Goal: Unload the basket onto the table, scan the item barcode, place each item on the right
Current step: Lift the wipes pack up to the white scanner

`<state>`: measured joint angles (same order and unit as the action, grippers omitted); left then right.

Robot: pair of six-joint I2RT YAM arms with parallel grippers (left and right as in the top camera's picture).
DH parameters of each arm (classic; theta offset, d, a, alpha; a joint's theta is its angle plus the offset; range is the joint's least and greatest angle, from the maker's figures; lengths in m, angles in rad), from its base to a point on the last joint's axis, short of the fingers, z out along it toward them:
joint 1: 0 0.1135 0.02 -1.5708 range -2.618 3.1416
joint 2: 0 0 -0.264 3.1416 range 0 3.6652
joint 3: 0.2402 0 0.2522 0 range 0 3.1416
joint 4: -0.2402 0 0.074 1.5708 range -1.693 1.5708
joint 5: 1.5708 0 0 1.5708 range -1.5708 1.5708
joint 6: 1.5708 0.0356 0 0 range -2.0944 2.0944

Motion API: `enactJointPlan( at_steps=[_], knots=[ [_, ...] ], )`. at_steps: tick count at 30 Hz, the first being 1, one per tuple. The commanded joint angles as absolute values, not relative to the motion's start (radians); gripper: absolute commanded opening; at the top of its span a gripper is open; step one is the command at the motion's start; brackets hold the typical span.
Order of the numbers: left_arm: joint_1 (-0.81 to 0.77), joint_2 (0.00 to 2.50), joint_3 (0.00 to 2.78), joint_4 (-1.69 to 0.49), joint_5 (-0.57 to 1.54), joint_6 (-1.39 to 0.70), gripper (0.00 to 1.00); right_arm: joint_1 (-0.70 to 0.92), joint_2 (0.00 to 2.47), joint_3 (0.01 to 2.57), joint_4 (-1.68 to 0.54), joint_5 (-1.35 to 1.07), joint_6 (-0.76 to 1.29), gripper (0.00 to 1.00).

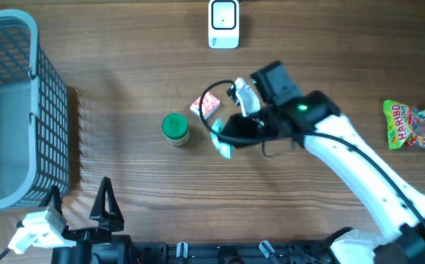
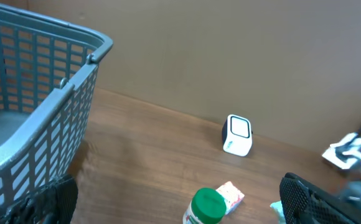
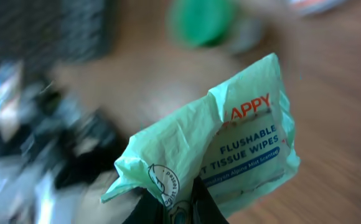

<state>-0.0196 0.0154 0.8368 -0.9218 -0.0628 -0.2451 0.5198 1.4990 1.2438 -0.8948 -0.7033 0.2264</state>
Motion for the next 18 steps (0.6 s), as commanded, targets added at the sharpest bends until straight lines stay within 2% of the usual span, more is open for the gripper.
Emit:
enactJointPlan(
  at_steps=[1,8,13,18],
  knots=[
    [-0.026,0.005,0.832,-0.941,-0.073,-0.243,1.00,0.509,1.506,1.231,-0.902,-1.113,-0.084,0.04],
    [-0.026,0.005,0.832,-0.952,-0.073,-0.243,1.00,0.509,1.506,1.112,-0.657,-1.396,-0.260,0.04],
    [-0.026,0.005,0.832,-0.953,-0.073,-0.243,1.00,0.509,1.513,1.095,-0.534,-1.396,-0.212,0.04],
    [-0.026,0.005,0.832,-0.979,-0.073,-0.243,1.00,0.509,1.515,1.095,-0.341,-1.370,-0.018,0.04]
  ],
)
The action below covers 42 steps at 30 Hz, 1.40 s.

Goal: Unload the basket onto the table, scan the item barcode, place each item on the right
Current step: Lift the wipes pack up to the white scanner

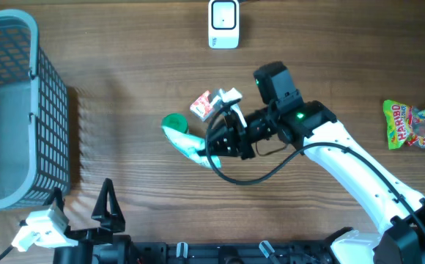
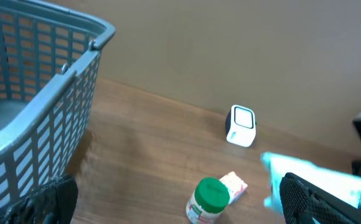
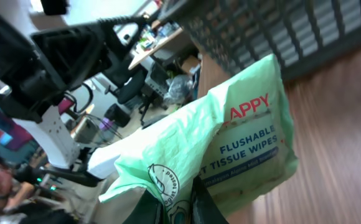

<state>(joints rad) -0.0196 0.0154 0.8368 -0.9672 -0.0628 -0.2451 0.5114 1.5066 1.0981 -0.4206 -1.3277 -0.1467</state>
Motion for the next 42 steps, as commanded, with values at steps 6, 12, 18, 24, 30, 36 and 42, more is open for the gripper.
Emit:
enactJointPlan(
  at_steps=[6,12,18,24,30,36,42],
  knots=[
    [-0.026,0.005,0.832,-1.049,-0.073,-0.243,1.00,0.509,1.515,1.095,-0.186,-1.177,0.357,0.04],
    [-0.026,0.005,0.832,-1.049,-0.073,-0.243,1.00,0.509,1.515,1.095,-0.165,-1.177,0.392,0.04],
    [-0.026,0.005,0.832,-1.064,-0.073,-0.243,1.00,0.509,1.515,1.095,-0.166,-1.105,0.455,0.04],
    [-0.026,0.005,0.832,-1.094,-0.073,-0.243,1.00,0.509,1.515,1.095,-0.155,-0.828,0.521,0.04],
    [-0.026,0.005,0.832,-1.140,-0.073,-0.243,1.00,0.509,1.515,1.095,-0.110,-0.427,0.441,0.04],
    [-0.026,0.005,0.832,-1.157,-0.073,-0.243,1.00,0.509,1.530,1.095,-0.083,-0.060,0.354,0.04],
    [-0.026,0.005,0.832,-1.157,-0.073,-0.243,1.00,0.509,1.639,1.106,0.115,0.075,0.201,0.04]
  ],
)
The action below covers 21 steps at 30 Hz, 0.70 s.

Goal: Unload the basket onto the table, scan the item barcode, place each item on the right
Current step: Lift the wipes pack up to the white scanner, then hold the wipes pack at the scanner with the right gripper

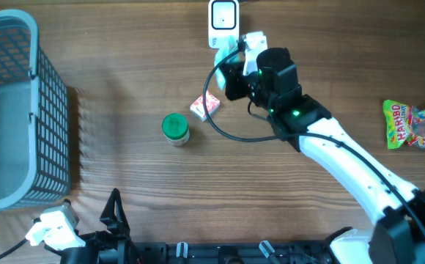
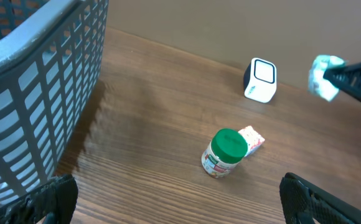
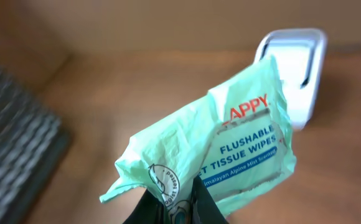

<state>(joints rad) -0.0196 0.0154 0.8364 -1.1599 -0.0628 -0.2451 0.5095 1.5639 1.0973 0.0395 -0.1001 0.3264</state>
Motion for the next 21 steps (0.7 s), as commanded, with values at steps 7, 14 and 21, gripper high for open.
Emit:
enactJointPlan(
  at_steps=[7,14,21],
  knots=[
    [-0.026,0.005,0.832,-1.157,-0.073,-0.243,1.00,0.509,1.874,1.300,0.202,0.375,0.021,0.04],
    [-0.026,0.005,0.832,-1.157,-0.073,-0.243,1.00,0.501,2.149,1.635,0.224,0.471,-0.150,0.04],
    [-0.026,0.005,0.832,-1.157,-0.073,-0.243,1.00,0.497,2.417,1.899,0.231,0.640,-0.392,0.04]
  ],
)
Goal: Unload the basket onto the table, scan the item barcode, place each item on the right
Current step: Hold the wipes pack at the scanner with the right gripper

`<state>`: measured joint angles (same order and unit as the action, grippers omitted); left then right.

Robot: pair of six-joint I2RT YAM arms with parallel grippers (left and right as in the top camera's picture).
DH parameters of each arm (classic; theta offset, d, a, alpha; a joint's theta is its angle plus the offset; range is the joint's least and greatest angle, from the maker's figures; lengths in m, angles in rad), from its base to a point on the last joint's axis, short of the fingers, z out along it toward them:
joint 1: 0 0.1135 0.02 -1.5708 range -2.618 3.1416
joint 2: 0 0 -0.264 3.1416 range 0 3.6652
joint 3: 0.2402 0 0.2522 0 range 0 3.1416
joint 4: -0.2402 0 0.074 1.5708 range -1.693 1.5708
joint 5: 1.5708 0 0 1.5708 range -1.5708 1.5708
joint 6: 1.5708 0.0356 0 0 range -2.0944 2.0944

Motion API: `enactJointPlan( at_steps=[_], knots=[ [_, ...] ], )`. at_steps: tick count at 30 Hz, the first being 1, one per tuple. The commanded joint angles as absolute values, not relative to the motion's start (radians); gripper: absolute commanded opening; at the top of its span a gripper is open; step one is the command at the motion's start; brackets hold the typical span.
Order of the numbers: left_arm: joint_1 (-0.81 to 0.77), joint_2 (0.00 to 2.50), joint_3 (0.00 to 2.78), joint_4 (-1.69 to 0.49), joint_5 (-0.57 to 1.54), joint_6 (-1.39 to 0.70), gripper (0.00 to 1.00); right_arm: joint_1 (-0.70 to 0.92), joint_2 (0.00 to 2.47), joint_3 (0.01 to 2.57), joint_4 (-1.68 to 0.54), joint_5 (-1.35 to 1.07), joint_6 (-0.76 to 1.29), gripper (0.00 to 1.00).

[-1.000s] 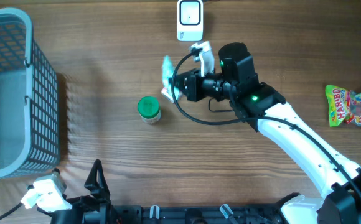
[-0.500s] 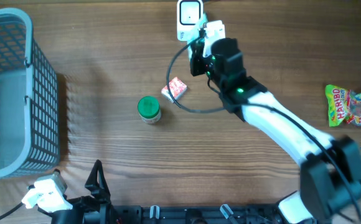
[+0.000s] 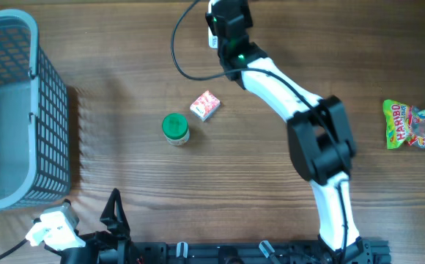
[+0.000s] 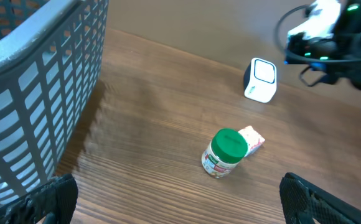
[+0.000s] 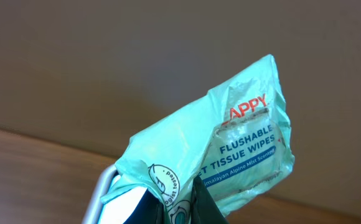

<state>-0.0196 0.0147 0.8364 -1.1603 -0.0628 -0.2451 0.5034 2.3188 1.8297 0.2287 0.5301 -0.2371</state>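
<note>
A mint-green pack of flushable wipes [image 5: 230,140] fills the right wrist view, and my right gripper [image 5: 179,208] is shut on its lower edge. Behind and below the pack, the white rim of the barcode scanner [image 5: 104,186] shows at lower left. Overhead, my right gripper [image 3: 227,16] is at the table's far edge, covering the scanner there, and the pack is hidden under it. The left wrist view shows the scanner [image 4: 260,79] standing beside the right arm [image 4: 330,37]. My left gripper [image 4: 177,202] is open and empty, low over the near table.
A green-lidded jar [image 3: 174,128] and a small pink pack [image 3: 205,105] lie mid-table. A grey basket [image 3: 15,103] stands at the left. A Haribo bag [image 3: 415,125] lies at the far right.
My right gripper has moved with the wipes from just in front of the scanner to right over it at the far edge. The left arm has not moved.
My right gripper held the wipes beside the pink pack mid-table, then lower left near the jar. Later it was up near the scanner, and now it holds the pack right at the scanner. The left arm shifted slightly between the second and third moments and stayed open.
</note>
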Motion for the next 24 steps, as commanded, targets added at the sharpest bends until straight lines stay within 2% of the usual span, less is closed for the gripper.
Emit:
enactJointPlan(
  at_steps=[1,15,24],
  knots=[
    [-0.026,0.005,0.832,-1.157,-0.073,-0.243,1.00,0.498,2.431,1.908,0.237,0.640,-0.401,0.04],
    [-0.026,0.005,0.832,-1.157,-0.073,-0.243,1.00,0.493,2.475,1.912,0.342,0.595,-0.361,0.05],
    [-0.026,0.005,0.832,-1.157,-0.073,-0.243,1.00,0.500,2.557,1.914,0.428,0.613,-0.447,0.05]
  ],
)
